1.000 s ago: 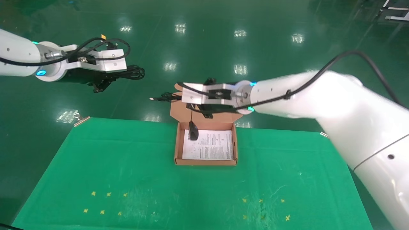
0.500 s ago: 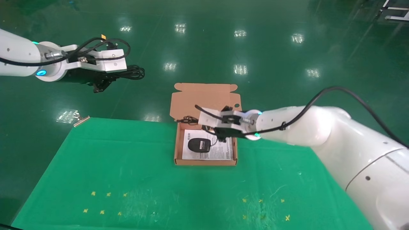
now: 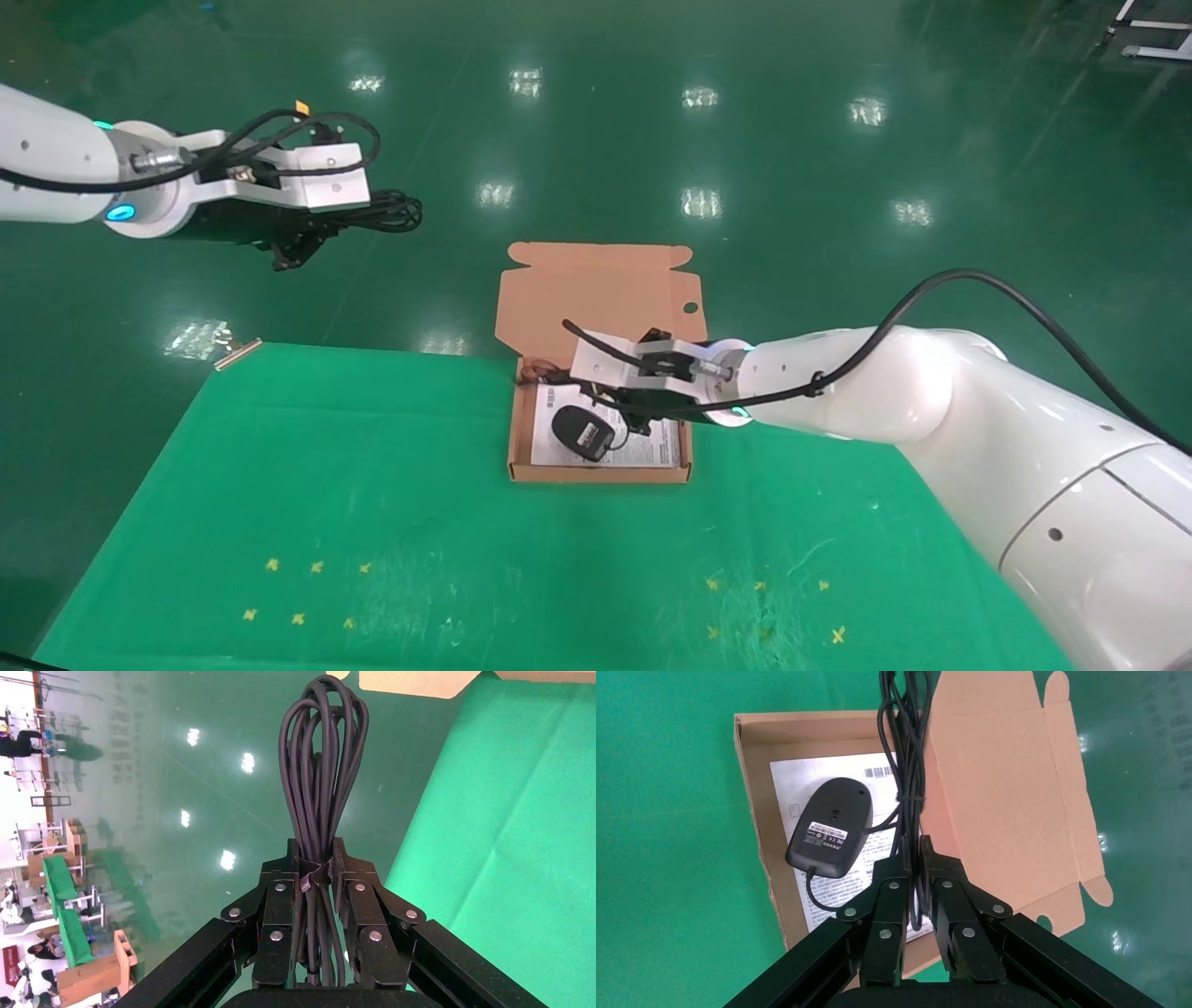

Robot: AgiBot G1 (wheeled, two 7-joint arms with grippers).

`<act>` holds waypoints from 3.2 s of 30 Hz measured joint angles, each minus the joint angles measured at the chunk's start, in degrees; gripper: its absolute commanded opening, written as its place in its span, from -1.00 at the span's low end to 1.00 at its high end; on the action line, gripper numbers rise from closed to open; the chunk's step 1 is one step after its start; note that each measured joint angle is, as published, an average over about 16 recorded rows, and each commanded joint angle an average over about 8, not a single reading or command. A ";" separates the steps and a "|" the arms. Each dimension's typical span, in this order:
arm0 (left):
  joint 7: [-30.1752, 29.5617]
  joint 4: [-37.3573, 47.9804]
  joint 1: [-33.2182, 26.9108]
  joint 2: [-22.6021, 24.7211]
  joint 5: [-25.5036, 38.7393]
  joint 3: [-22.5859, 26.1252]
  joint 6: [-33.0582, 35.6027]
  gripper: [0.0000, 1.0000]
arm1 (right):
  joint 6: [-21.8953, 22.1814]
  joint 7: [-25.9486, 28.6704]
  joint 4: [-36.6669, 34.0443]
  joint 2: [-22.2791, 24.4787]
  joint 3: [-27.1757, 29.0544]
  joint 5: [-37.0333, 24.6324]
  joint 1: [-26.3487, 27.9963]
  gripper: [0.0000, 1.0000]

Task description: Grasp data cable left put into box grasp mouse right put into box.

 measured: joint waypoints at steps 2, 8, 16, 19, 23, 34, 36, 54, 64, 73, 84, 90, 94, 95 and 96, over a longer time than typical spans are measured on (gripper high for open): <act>0.09 0.15 0.24 0.24 -0.11 0.03 -0.26 -1.00 | -0.02 0.06 0.42 0.40 -0.13 0.19 0.03 1.00; 0.93 1.31 1.63 1.86 -1.02 0.12 -2.10 -1.00 | 0.04 0.38 2.85 2.78 -0.07 0.35 0.50 1.00; 5.49 5.50 5.44 6.60 -4.89 -0.06 -8.18 -1.00 | -0.61 2.43 8.75 8.94 0.13 -1.01 2.40 1.00; 8.46 8.27 7.05 9.10 -6.66 -0.03 -11.12 -1.00 | -1.23 3.99 11.73 12.00 0.18 -2.11 3.32 1.00; 13.26 12.61 9.08 12.56 -9.32 0.09 -15.02 -1.00 | -2.32 6.88 16.27 16.40 0.16 -4.07 4.46 1.00; 26.03 20.77 13.64 18.67 -17.92 3.80 -22.55 -1.00 | -5.68 17.66 29.98 27.14 0.10 -10.88 5.78 1.00; 27.61 20.99 14.26 18.99 -19.81 5.06 -23.52 -1.00 | -6.33 19.50 32.11 28.52 0.11 -12.08 5.87 1.00; 31.56 20.23 15.69 19.51 -28.75 12.27 -27.41 1.00 | -9.57 25.57 39.18 32.58 0.04 -16.48 6.62 1.00; 31.23 19.34 15.21 18.70 -28.52 11.62 -27.42 1.00 | -9.30 25.27 38.85 32.35 0.15 -16.52 6.87 1.00; 29.26 18.22 11.66 17.13 -29.67 9.87 -29.05 1.00 | -9.69 22.42 39.31 31.61 0.31 -18.64 10.34 1.00; 26.18 17.36 9.36 14.76 -33.80 5.77 -28.39 1.00 | -13.76 17.08 40.21 31.18 2.16 -17.47 12.51 1.00; 25.20 14.97 11.72 11.75 -38.16 2.39 -24.50 1.00 | -17.02 15.07 40.28 31.99 5.79 -11.78 9.45 1.00; 24.60 12.81 13.97 9.23 -41.57 -0.21 -21.12 1.00 | -19.32 13.79 40.21 32.74 8.89 -6.89 6.55 1.00; 24.45 12.29 14.52 8.61 -42.40 -0.84 -20.30 1.00 | -19.89 13.48 40.19 32.93 9.65 -5.69 5.84 1.00; 24.31 11.76 15.07 8.00 -43.23 -1.47 -19.48 1.00 | -20.45 13.17 40.18 33.11 10.40 -4.50 5.14 1.00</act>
